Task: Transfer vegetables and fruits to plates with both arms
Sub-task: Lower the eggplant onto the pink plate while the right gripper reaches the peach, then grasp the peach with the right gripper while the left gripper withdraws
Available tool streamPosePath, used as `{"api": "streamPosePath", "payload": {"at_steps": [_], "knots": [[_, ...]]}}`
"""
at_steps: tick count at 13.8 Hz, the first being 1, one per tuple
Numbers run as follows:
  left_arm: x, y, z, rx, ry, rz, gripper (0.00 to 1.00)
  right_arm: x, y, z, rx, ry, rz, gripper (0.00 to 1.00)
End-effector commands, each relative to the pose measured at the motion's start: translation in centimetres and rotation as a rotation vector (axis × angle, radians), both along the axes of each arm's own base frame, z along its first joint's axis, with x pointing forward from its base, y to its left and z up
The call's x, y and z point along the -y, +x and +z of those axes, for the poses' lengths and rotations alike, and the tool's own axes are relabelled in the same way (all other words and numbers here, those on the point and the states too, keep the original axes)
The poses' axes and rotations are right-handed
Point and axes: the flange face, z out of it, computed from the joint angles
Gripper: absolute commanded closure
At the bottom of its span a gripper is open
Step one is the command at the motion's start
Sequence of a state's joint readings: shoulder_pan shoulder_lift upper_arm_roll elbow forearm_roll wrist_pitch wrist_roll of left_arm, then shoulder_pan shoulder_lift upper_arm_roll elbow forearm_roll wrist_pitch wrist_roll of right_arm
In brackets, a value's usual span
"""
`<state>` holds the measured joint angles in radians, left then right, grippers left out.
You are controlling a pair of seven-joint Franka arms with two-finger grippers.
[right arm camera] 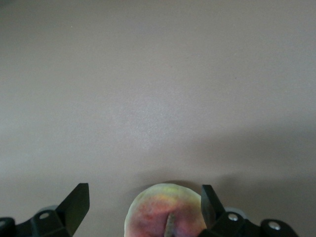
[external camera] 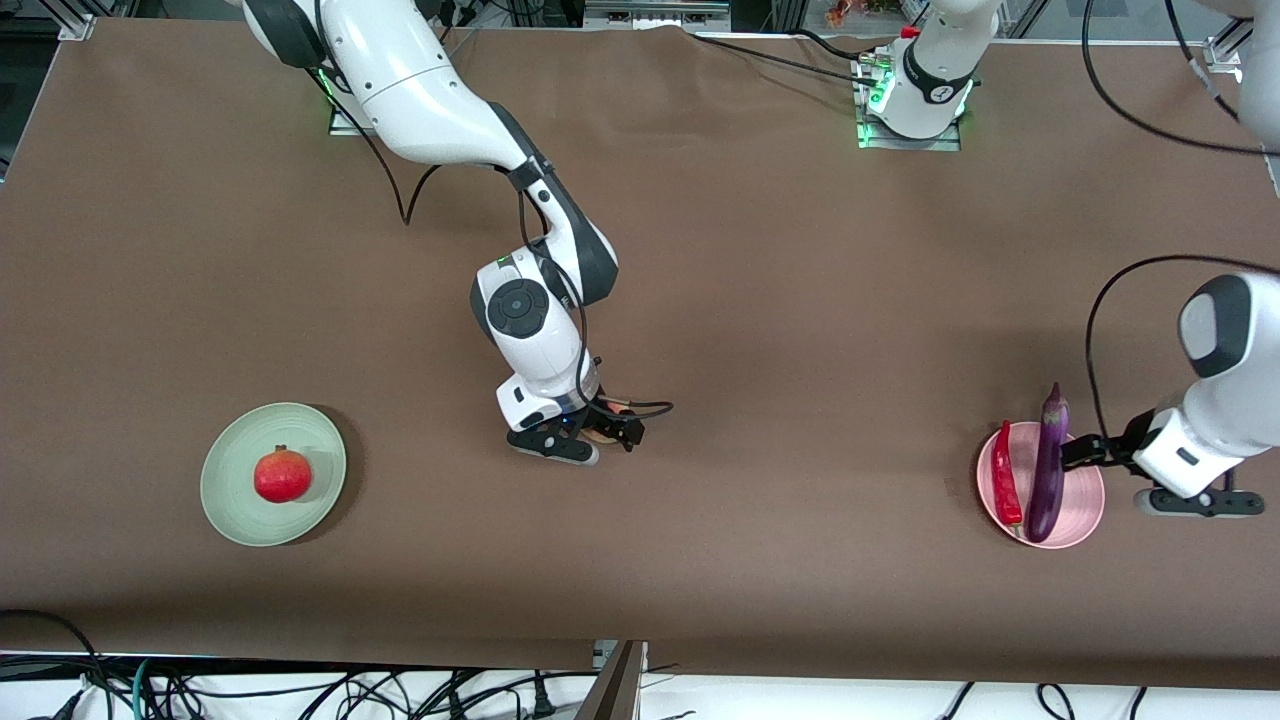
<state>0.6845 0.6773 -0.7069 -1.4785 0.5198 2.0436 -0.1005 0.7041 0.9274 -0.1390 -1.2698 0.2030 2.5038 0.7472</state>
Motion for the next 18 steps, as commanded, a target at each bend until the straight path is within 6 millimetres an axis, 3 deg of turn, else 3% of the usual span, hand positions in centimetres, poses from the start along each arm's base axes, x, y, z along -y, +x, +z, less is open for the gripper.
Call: {"api": "streamPosePath", "payload": {"at_steps": [1,4,7,9,10,12,15,17,18], "knots": [[2.2,-1.8,7.4,-0.056,0.046,-0.021,0.00,-0.8,-0.9,-0.4,0.005,-0.034,0.040,0.00],[2.7,-3.3,14.1,-0.165,-0.022,0.023,0.00,-0.9,-1.3,-0.7,0.001,-0.089,0.083,0.00],[4.9,-4.6,19.0,-0.202,-0.051,-0.013,0.00,-0.8,-1.4,-0.8,-0.004,-0.121,0.123,0.00],[7.2,-6.2,23.3,-0.152,-0.015,-0.022,0.00,-1.5,-2.1,-1.1,-0.008,-0.124,0.135,0.00],[10.0,-6.9,25.0,-0.130,0.006,-0.049,0.00,-1.8,-2.5,-1.5,-0.013,-0.128,0.140,0.00],[12.9,-8.2,27.0,-0.117,-0.002,-0.050,0.00,-2.3,-3.3,-2.1,-0.022,-0.135,0.151,0.00],[14.3,-10.0,29.3,-0.112,-0.021,-0.051,0.00,-2.1,-3.6,-3.2,-0.035,-0.149,0.165,0.03],[17.2,-12.1,29.9,-0.107,0.045,-0.064,0.00,-2.0,-3.6,-3.3,-0.035,-0.152,0.174,0.46],[16.3,-12.6,30.2,-0.112,0.013,-0.034,0.00,-2.0,-3.5,-3.1,-0.032,-0.151,0.174,0.61]]}}
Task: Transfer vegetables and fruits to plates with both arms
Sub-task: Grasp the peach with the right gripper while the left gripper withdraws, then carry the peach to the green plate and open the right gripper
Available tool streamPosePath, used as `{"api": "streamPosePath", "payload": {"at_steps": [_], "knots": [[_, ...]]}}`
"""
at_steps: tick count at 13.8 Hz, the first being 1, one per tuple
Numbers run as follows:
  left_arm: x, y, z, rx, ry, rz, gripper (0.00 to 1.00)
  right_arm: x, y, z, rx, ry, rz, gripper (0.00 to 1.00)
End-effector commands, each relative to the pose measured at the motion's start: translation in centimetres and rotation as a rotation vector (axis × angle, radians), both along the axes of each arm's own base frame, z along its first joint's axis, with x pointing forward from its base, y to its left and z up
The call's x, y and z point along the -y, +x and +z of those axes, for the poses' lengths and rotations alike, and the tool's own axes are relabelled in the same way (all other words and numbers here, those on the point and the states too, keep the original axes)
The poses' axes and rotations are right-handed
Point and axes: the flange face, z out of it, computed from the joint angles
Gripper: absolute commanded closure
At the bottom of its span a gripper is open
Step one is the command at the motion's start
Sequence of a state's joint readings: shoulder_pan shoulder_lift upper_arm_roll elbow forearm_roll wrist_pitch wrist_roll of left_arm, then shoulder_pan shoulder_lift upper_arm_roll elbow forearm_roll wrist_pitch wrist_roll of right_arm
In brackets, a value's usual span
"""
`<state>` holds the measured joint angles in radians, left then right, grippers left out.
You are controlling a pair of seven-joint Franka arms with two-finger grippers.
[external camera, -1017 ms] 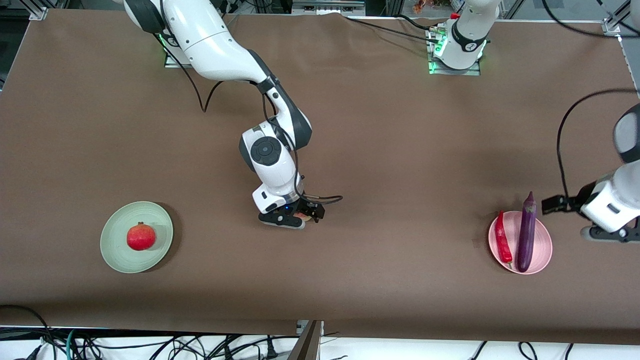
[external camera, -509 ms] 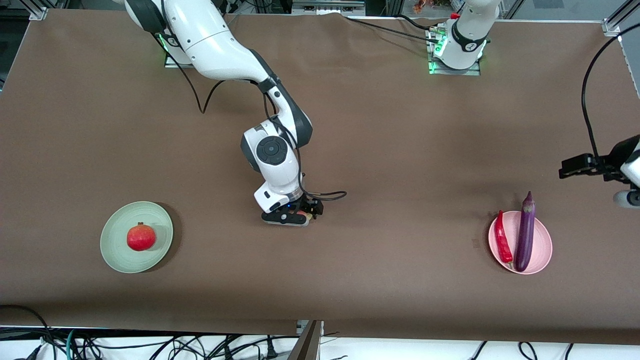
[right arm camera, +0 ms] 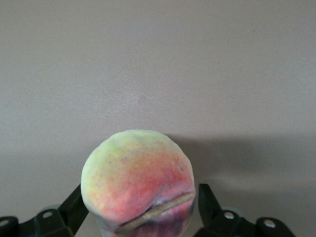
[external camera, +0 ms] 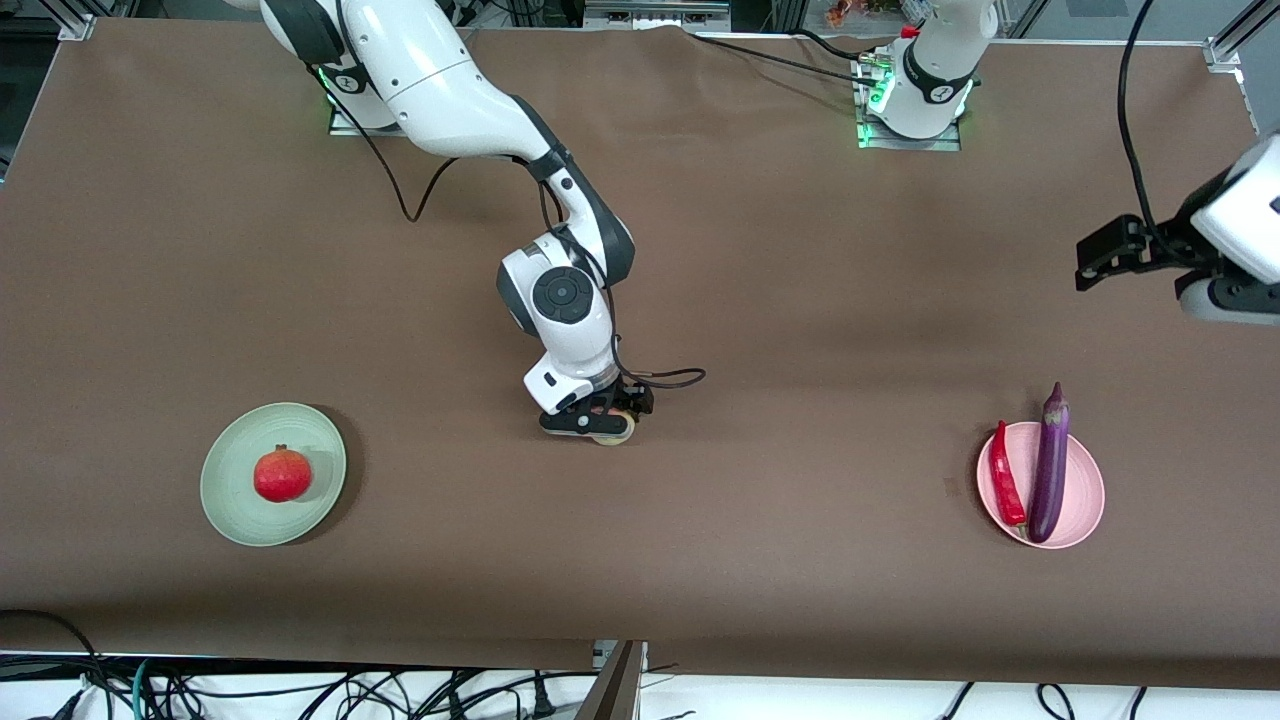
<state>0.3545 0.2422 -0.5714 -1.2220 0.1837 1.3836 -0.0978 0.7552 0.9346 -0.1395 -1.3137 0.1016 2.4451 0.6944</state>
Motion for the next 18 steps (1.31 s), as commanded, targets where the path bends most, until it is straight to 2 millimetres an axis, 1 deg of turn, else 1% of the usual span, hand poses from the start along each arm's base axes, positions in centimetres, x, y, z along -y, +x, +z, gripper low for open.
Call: {"api": "streamPosePath", "payload": {"at_steps": [1,2,3,4,5,6,7,8,9,10,12,14,15,16,18], "knots": [[-0.7,-2.2,-0.9,-0.047,-0.045,0.037,0.00,0.0,0.1,0.4,0.009,-0.006,0.016,0.63],[-0.6,-2.9,-1.4,-0.035,-0.057,0.056,0.00,0.1,0.2,0.6,0.009,-0.001,0.008,0.66],[-0.3,-3.7,-2.7,-0.024,-0.048,0.045,0.00,0.2,0.5,1.3,0.018,0.004,0.005,0.66],[-0.9,-4.1,-3.9,-0.018,-0.044,0.060,0.00,0.8,0.9,2.0,0.015,-0.002,0.002,0.66],[-1.5,-4.0,-4.7,-0.014,-0.041,0.070,0.00,1.9,1.6,3.2,-0.012,-0.030,-0.011,0.66],[-1.0,-4.0,-5.4,-0.018,-0.041,0.075,0.00,4.2,2.9,4.8,-0.045,-0.064,-0.010,0.66],[-1.2,-3.9,-5.0,0.000,-0.042,0.069,0.00,6.8,4.4,6.5,-0.075,-0.082,0.025,0.66],[-2.2,-3.4,-5.3,0.026,-0.048,0.088,0.00,9.6,5.6,7.3,-0.105,-0.100,0.059,0.66],[-2.0,-3.1,-5.7,0.046,-0.048,0.091,0.00,12.8,6.8,8.5,-0.125,-0.110,0.084,0.66],[-1.9,-3.1,-5.7,0.052,-0.049,0.086,0.00,15.7,7.6,8.9,-0.163,-0.128,0.098,0.66],[-2.0,-3.6,-6.0,0.039,-0.041,0.078,0.00,22.8,9.5,9.7,-0.217,-0.185,0.156,0.66],[-1.7,-5.0,-6.2,0.030,-0.044,0.073,0.00,29.2,11.0,10.0,-0.237,-0.241,0.254,0.66],[-1.6,-5.7,-6.7,0.020,-0.043,0.068,0.00,31.6,11.2,9.7,-0.251,-0.256,0.275,0.66],[-1.9,-6.0,-6.7,0.021,-0.043,0.074,0.00,33.8,11.3,9.1,-0.269,-0.258,0.281,0.66],[-2.5,-5.5,-6.9,0.012,-0.044,0.088,0.00,37.1,11.6,8.4,-0.283,-0.255,0.300,0.66]]}}
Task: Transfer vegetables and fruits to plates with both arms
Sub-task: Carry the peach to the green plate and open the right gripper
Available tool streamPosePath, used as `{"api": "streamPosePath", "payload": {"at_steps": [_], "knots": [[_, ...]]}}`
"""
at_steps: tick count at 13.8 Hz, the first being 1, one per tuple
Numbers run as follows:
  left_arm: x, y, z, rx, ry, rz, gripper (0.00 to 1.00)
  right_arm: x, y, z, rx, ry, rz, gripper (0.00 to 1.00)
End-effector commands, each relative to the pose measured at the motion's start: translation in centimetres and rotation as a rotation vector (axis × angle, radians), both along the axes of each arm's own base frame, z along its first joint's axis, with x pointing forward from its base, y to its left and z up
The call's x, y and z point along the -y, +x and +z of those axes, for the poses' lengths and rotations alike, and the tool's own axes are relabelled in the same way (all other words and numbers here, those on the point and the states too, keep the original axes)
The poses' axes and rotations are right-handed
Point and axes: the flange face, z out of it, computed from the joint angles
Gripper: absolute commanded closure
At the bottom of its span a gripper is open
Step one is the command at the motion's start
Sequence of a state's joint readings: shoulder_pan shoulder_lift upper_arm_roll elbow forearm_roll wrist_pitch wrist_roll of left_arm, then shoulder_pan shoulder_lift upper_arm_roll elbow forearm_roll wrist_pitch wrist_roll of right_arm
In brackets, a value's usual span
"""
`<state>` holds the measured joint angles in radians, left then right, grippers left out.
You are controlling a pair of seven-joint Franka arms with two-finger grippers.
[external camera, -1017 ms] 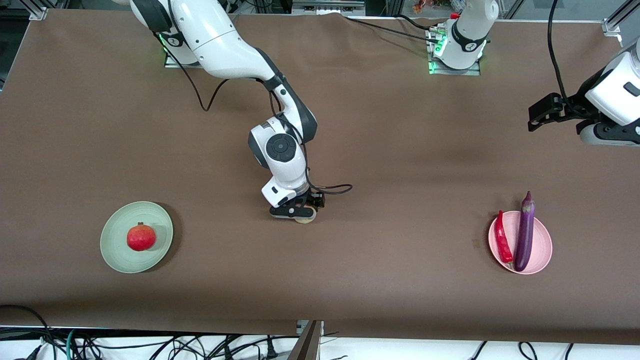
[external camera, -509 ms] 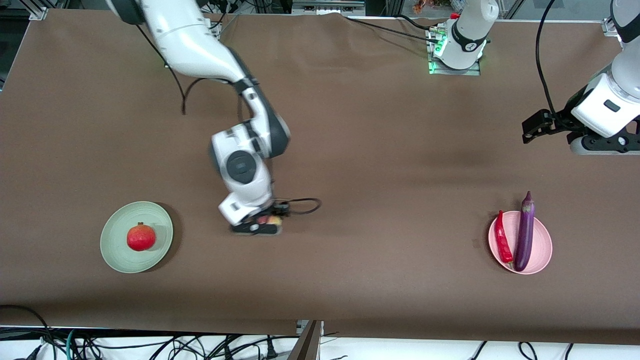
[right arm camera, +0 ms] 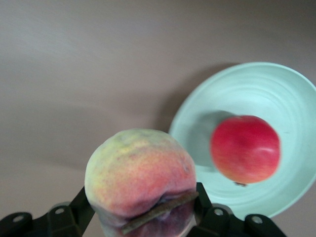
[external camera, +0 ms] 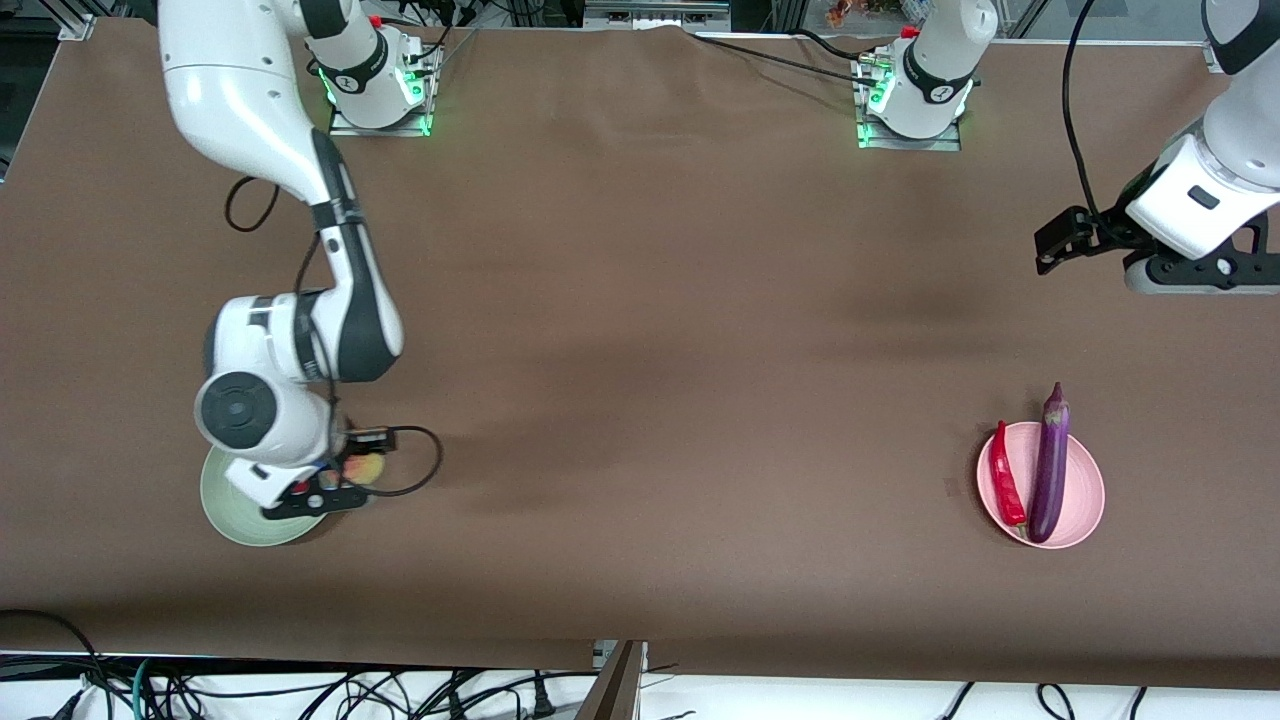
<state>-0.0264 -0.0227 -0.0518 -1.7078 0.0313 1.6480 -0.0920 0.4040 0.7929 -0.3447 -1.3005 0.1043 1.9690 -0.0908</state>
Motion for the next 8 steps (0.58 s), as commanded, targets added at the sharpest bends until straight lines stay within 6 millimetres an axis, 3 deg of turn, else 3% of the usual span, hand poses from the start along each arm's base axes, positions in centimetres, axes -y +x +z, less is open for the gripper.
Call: {"api": "streamPosePath", "payload": {"at_steps": [1,2,4,8], "knots": [[-0.8,0.0,0.1,0.012,-0.024,0.007,0.00,3.8,-0.2,-0.8,-0.036,0.014,0.050,0.66],[-0.9,0.4,0.3,0.012,-0.024,0.017,0.00,5.9,0.0,-1.0,-0.043,0.019,0.056,0.66],[-0.9,0.5,0.8,0.017,-0.024,0.008,0.00,8.1,0.0,-1.7,-0.054,0.025,0.067,0.66],[-0.5,0.6,1.2,0.024,-0.023,-0.001,0.00,9.1,0.5,-2.7,-0.019,0.022,0.123,0.66]]}}
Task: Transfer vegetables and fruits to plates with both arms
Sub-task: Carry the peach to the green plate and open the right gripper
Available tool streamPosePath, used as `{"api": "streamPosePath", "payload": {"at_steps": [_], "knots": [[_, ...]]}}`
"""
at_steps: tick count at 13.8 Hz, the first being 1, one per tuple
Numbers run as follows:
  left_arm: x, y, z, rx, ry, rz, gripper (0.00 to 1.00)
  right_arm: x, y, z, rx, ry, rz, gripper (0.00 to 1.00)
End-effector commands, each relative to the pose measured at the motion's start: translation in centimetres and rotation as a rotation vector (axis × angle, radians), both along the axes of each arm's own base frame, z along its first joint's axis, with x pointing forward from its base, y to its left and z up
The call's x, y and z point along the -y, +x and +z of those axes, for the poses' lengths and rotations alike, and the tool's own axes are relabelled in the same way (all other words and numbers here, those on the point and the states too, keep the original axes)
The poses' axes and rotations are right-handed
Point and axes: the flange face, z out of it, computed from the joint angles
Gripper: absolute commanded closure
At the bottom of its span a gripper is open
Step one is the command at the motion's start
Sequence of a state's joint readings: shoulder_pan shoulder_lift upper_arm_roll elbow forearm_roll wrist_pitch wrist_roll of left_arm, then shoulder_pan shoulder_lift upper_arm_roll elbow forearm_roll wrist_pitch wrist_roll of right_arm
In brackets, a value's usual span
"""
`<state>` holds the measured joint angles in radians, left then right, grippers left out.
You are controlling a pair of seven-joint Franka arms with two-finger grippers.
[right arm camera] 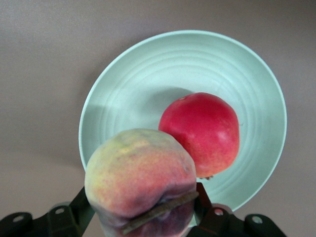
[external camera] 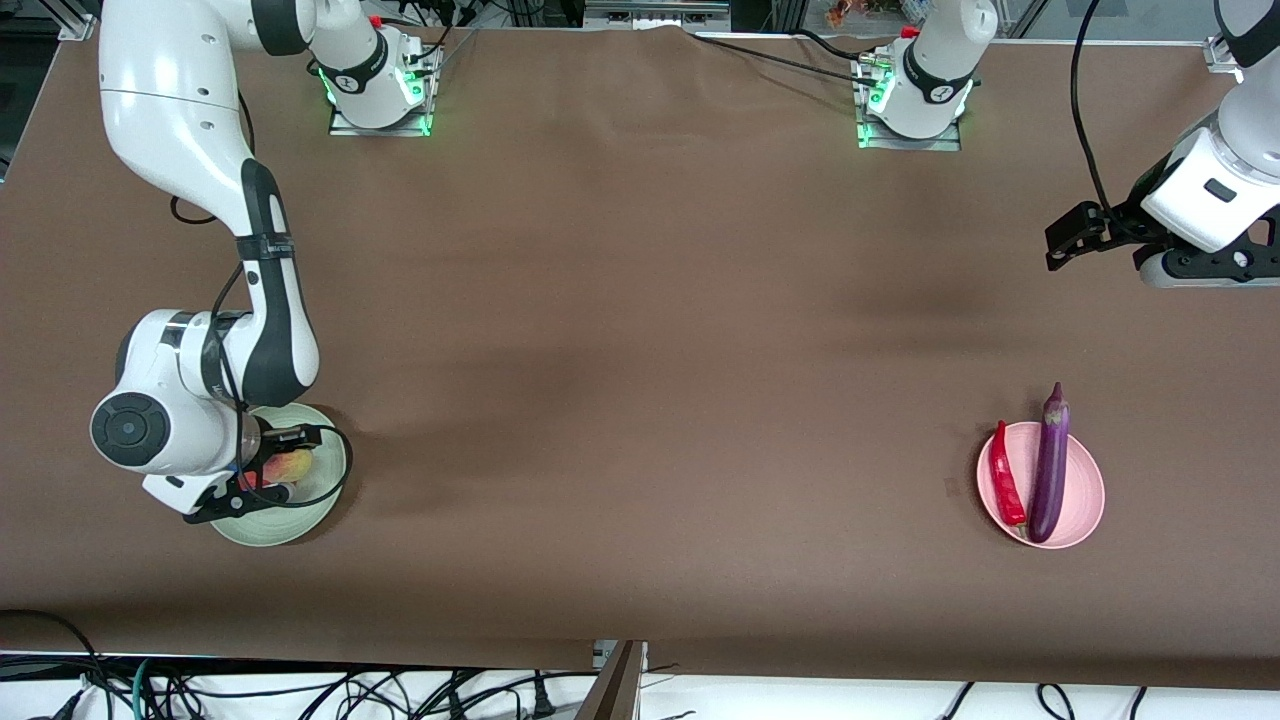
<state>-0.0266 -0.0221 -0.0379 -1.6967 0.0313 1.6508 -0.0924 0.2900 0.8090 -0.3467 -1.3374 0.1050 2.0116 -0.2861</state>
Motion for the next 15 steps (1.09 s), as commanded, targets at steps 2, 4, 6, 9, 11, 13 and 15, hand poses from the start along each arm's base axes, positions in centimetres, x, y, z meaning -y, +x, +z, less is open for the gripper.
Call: {"api": "streamPosePath", "payload": {"at_steps": [2,4,6,9,11,13,15], "knots": [[0.3,0.4,0.9,0.016,-0.022,-0.015,0.00,1.4,0.3,-0.7,0.023,0.019,0.053,0.66],[0.4,0.3,1.4,0.017,-0.022,-0.017,0.00,0.2,0.3,-1.8,0.021,0.060,0.030,0.64],[0.4,0.3,1.5,0.014,-0.022,-0.016,0.00,0.0,0.5,-2.8,0.042,0.078,0.021,0.39],[0.4,0.3,1.5,0.014,-0.021,-0.017,0.00,0.0,0.7,-1.9,0.047,0.080,0.031,0.00],[0.6,0.3,1.6,0.016,-0.021,-0.021,0.00,-0.3,0.7,0.1,0.053,0.091,0.032,0.00],[0.6,0.3,1.6,0.016,-0.021,-0.021,0.00,-0.4,0.1,3.8,0.021,0.109,0.026,0.00],[0.8,0.2,1.6,0.013,-0.020,-0.024,0.00,-1.2,-0.2,9.4,0.006,0.129,0.030,0.00]]}}
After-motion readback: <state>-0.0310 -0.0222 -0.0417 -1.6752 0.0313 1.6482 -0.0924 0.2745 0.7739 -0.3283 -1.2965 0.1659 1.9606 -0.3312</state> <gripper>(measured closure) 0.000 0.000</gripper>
